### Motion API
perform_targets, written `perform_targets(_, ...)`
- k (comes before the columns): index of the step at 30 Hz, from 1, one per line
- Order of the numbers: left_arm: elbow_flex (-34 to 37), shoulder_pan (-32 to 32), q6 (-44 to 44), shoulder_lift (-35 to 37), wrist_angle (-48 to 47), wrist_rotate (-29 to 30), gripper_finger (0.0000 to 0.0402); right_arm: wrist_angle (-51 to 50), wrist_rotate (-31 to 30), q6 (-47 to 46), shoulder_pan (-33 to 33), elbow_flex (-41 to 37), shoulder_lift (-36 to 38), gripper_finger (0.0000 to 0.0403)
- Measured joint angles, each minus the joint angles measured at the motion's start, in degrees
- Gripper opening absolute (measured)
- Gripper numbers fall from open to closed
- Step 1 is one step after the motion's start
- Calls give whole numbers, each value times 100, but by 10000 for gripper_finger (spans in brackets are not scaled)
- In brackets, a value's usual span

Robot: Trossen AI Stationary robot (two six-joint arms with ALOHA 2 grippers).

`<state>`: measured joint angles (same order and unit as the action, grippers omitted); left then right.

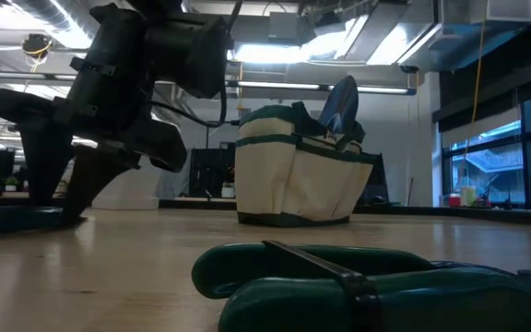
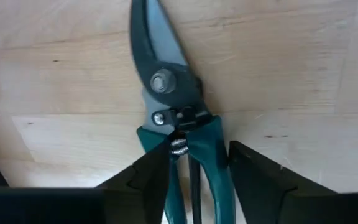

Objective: Pick & Place Garden tools in Gardening bag
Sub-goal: Put the top shear scissor into the gardening bag

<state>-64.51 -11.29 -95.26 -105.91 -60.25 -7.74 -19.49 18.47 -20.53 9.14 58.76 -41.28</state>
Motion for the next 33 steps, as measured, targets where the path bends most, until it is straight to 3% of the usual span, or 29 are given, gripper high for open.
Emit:
perform_targets(13, -42, -2, 171, 7, 0, -58, 75, -2, 1, 1, -1, 0, 0, 181)
perform_targets(22, -431, 14, 343, 7, -156, 278, 22, -2, 3, 2, 1, 0, 0, 181)
perform_targets(27, -672, 3, 414, 7, -451, 335, 35, -7, 5, 2, 1, 0, 0, 181)
perform_targets(33, -704, 98, 311, 64, -360, 345, 114, -8, 20, 33, 0, 0, 0, 181)
